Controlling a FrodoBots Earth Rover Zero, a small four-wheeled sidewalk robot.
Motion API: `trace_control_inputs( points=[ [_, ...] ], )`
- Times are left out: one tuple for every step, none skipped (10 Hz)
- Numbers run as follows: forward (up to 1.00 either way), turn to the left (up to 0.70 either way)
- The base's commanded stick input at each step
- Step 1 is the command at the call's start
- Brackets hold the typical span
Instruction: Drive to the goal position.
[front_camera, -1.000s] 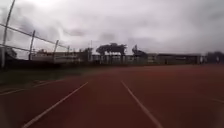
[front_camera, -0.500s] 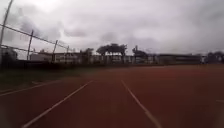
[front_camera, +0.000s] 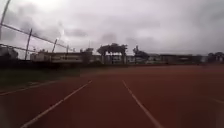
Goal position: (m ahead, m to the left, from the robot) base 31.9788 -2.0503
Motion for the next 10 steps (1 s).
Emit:
trace_control_inputs(
  points=[
    [0.50, -0.33],
    [0.50, 0.00],
    [0.50, 0.00],
    [0.50, 0.00],
    [0.50, 0.00],
    [0.50, 0.00],
    [0.50, 0.00],
    [0.50, 0.00],
    [0.50, 0.00],
    [0.50, 0.00]
  ],
)
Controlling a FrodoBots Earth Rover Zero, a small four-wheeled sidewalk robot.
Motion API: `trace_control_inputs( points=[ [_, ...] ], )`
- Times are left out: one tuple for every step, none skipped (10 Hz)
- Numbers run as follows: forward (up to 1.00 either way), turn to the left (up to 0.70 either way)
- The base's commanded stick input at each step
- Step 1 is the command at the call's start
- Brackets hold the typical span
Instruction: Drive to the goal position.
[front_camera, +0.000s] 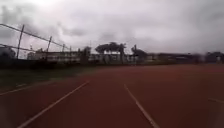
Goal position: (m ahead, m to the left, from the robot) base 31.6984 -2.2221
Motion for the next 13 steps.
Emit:
trace_control_inputs(
  points=[
    [0.50, 0.00],
    [0.50, 0.00],
    [0.50, 0.00],
    [0.50, 0.00],
    [0.50, 0.00],
    [0.50, 0.00],
    [0.50, 0.00],
    [0.50, 0.00],
    [0.50, 0.00],
    [0.50, 0.00],
    [0.50, 0.00],
    [0.50, 0.00],
    [0.50, 0.00]
  ],
)
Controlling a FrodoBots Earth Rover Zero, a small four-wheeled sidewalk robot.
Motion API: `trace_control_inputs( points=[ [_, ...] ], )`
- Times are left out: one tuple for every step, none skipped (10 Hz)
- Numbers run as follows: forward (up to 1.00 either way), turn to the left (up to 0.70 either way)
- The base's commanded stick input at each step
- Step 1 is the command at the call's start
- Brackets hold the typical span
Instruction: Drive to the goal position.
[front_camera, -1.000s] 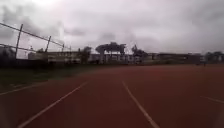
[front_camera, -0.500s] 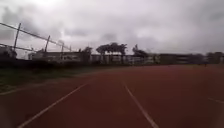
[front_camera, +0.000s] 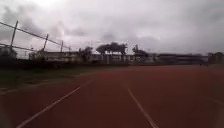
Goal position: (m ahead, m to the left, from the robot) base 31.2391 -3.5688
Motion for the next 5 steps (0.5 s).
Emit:
trace_control_inputs(
  points=[
    [0.50, 0.00],
    [0.50, 0.00],
    [0.50, 0.00],
    [0.50, 0.00],
    [0.50, 0.00]
  ],
)
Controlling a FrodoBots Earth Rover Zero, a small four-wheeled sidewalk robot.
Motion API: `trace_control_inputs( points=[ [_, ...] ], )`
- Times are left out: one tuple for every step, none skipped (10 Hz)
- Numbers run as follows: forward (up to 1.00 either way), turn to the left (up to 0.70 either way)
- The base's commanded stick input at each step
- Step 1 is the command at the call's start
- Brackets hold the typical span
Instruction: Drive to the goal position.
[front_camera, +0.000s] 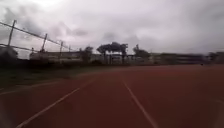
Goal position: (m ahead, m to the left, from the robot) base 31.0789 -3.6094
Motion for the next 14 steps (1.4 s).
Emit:
trace_control_inputs(
  points=[
    [0.50, 0.00],
    [0.50, 0.00],
    [0.50, 0.00],
    [0.50, 0.00],
    [0.50, 0.00],
    [0.50, 0.00],
    [0.50, 0.00],
    [0.50, 0.00],
    [0.50, 0.00],
    [0.50, 0.00],
    [0.50, 0.00],
    [0.50, 0.00],
    [0.50, 0.00],
    [0.50, 0.00]
  ],
)
